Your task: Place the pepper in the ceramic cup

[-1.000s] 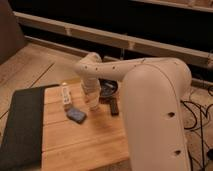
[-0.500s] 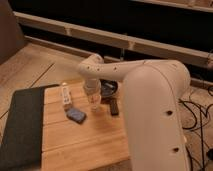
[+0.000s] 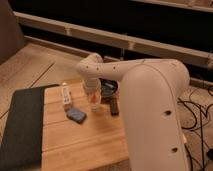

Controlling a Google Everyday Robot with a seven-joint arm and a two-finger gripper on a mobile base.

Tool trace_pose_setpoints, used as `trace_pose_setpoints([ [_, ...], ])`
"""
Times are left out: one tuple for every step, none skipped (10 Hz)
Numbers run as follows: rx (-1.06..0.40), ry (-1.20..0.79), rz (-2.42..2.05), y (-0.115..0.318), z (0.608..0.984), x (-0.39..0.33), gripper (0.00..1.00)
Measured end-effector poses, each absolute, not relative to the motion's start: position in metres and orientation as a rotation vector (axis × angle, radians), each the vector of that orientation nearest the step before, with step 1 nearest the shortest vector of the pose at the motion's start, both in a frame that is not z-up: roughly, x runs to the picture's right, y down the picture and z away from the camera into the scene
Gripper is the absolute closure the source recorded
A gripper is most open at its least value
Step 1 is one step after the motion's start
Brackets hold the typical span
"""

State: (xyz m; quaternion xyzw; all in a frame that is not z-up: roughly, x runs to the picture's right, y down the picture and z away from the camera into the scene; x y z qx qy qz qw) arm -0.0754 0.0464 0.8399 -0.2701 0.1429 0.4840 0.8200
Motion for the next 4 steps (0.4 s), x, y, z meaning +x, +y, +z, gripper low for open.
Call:
trace_pose_setpoints([
  [-0.567, 0.296, 1.030, 0.043, 0.836, -0.078, 0.42],
  [-0.553, 0.274, 1.026, 0.037, 0.828, -0.084, 0.42],
  [-0.544, 0.257, 1.023, 0.033, 0.823, -0.088, 0.42],
  [-0.540, 0.210, 1.022, 0.027, 0.808, -0.101, 0.38],
])
